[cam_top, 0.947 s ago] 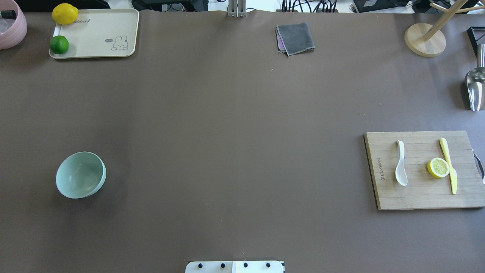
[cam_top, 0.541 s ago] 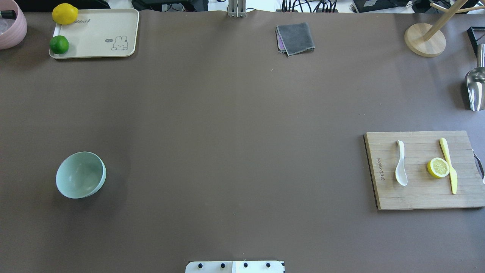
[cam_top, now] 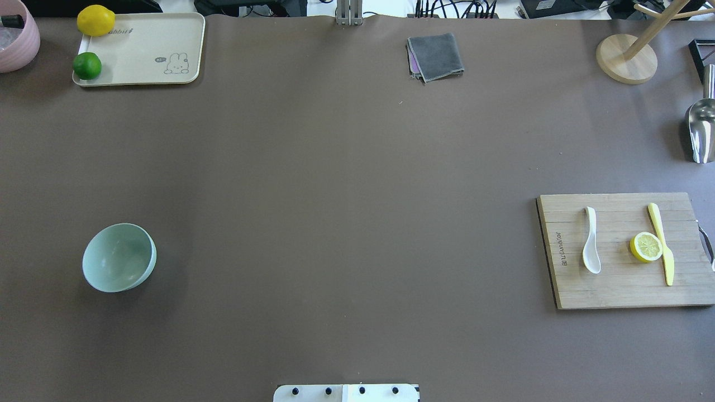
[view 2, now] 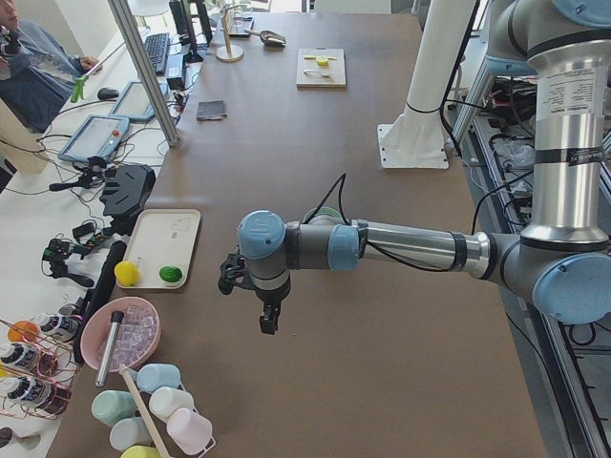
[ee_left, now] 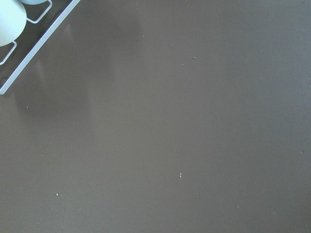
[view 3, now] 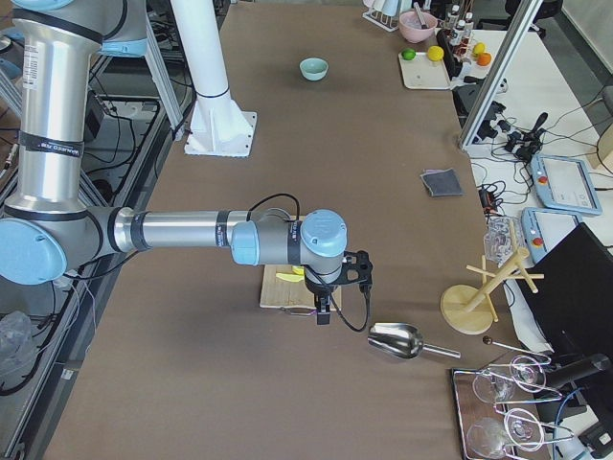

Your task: Place spoon in bowl

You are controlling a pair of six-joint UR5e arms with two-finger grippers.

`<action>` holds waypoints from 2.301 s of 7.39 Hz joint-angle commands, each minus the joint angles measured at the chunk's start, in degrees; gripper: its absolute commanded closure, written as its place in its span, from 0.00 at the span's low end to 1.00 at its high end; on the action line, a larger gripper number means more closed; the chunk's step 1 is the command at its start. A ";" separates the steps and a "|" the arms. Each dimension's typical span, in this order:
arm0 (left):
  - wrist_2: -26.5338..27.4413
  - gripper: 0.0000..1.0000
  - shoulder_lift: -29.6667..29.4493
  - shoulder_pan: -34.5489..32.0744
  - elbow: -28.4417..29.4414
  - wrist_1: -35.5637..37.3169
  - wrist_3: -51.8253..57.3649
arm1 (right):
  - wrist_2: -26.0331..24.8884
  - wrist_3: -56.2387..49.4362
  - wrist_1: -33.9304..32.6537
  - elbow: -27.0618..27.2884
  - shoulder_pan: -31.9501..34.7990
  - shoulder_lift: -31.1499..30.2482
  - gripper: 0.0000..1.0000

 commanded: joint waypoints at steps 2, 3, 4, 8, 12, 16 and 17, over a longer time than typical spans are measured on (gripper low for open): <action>0.05 0.01 0.00 0.00 -0.22 0.03 -0.05 | 0.08 0.06 -0.08 -0.18 -0.01 0.02 0.00; 0.05 0.01 0.09 0.00 -0.22 0.03 -0.05 | 0.08 0.06 0.01 -0.10 -0.01 0.02 0.00; -0.04 0.01 0.44 -0.09 -0.39 -0.06 0.04 | -0.01 0.06 0.01 -0.18 -0.01 0.02 0.00; 0.05 0.01 3.70 -0.09 -3.47 -0.76 0.04 | -0.10 0.06 0.01 -0.10 -0.01 0.02 0.00; -4.05 0.01 3.34 0.09 -4.68 -3.93 -4.18 | -0.10 -0.64 0.10 0.08 -0.01 0.63 0.00; -5.67 0.03 3.17 5.58 -9.95 -8.92 -13.62 | 3.23 -0.47 1.23 0.52 -1.06 0.72 0.00; -5.23 0.03 2.99 11.71 -10.93 -12.16 -22.37 | 3.24 0.05 6.20 -0.09 -1.67 0.11 0.00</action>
